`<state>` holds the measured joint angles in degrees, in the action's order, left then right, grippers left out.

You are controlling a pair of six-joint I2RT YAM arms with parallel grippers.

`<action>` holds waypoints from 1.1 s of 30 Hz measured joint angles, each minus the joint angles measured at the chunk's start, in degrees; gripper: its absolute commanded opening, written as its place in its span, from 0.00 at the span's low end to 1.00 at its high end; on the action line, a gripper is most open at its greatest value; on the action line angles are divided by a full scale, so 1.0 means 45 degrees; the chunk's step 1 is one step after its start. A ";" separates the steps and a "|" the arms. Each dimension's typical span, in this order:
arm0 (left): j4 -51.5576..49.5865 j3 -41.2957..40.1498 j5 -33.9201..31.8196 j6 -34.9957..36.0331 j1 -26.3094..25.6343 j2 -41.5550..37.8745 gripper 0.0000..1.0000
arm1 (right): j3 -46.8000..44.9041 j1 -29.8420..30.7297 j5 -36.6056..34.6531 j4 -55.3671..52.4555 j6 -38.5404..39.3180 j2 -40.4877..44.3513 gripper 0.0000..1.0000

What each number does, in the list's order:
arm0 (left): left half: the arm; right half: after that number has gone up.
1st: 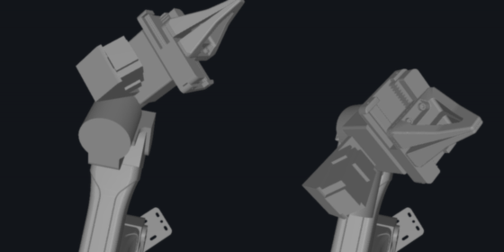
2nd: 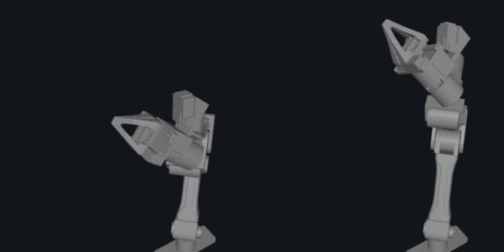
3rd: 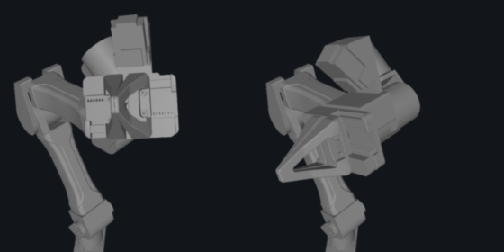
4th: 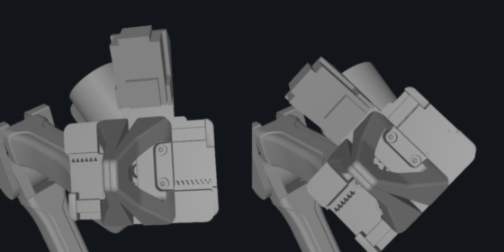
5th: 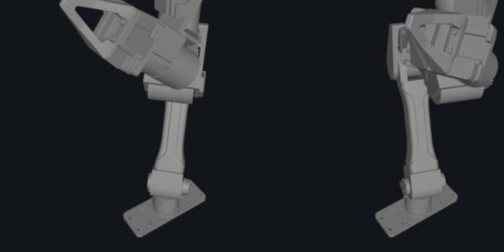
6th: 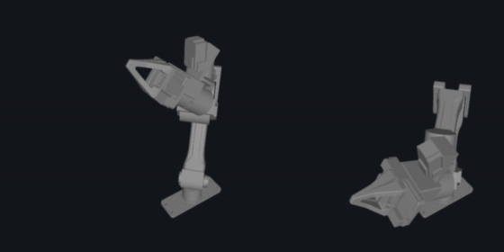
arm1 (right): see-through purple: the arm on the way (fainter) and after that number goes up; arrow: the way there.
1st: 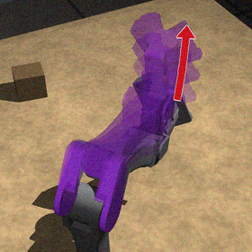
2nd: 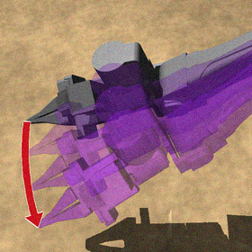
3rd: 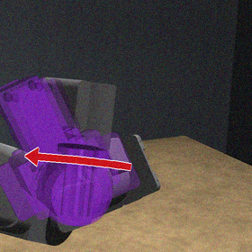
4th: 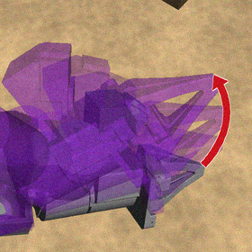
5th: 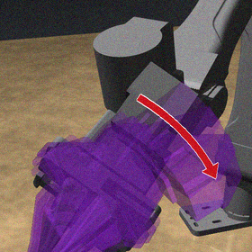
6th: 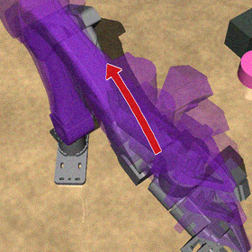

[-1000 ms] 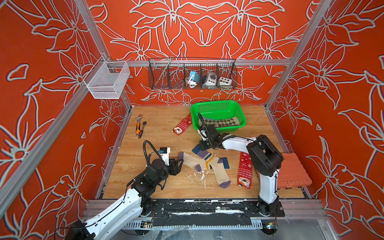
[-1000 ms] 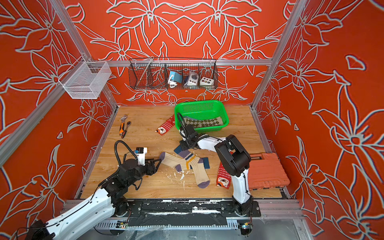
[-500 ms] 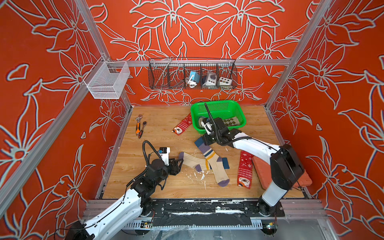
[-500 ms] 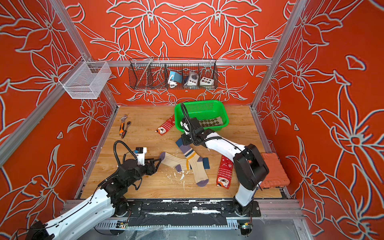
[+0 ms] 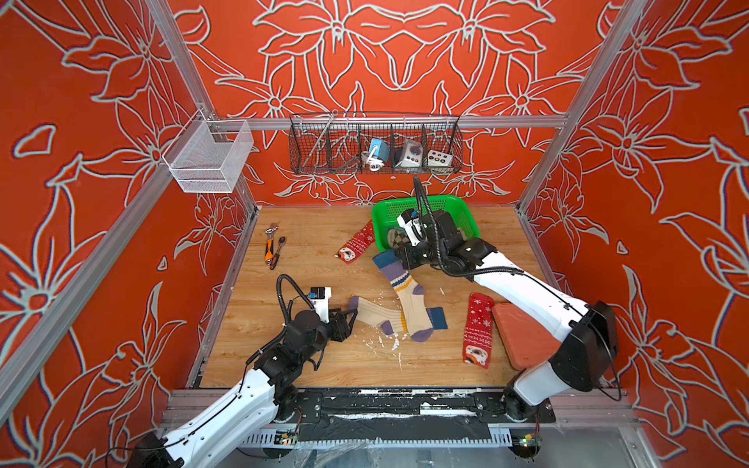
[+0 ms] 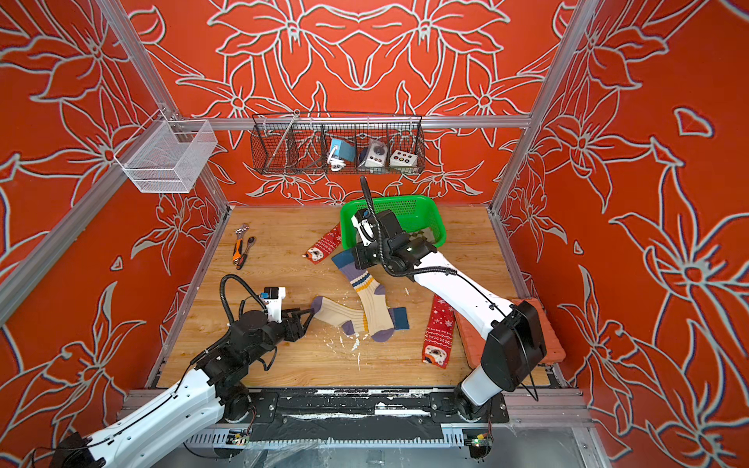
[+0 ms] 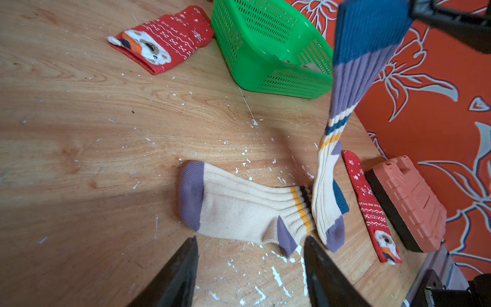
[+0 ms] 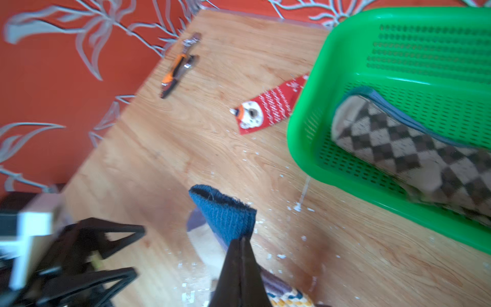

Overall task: Place the socks together as a pair
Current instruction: Pick up the sock from the center of the board, then place the sock at the center of the board.

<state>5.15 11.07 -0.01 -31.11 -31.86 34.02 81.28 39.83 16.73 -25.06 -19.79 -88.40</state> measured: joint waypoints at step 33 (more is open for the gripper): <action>0.6402 0.3551 0.1928 0.0588 -0.1768 1.1011 0.67 | -0.2030 -0.1127 -0.0384 0.0826 -0.1938 0.3483 0.00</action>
<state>33.95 27.05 8.67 -28.47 -39.81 83.57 72.14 34.76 15.00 -21.34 -28.51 -72.73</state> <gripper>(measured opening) 0.681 0.040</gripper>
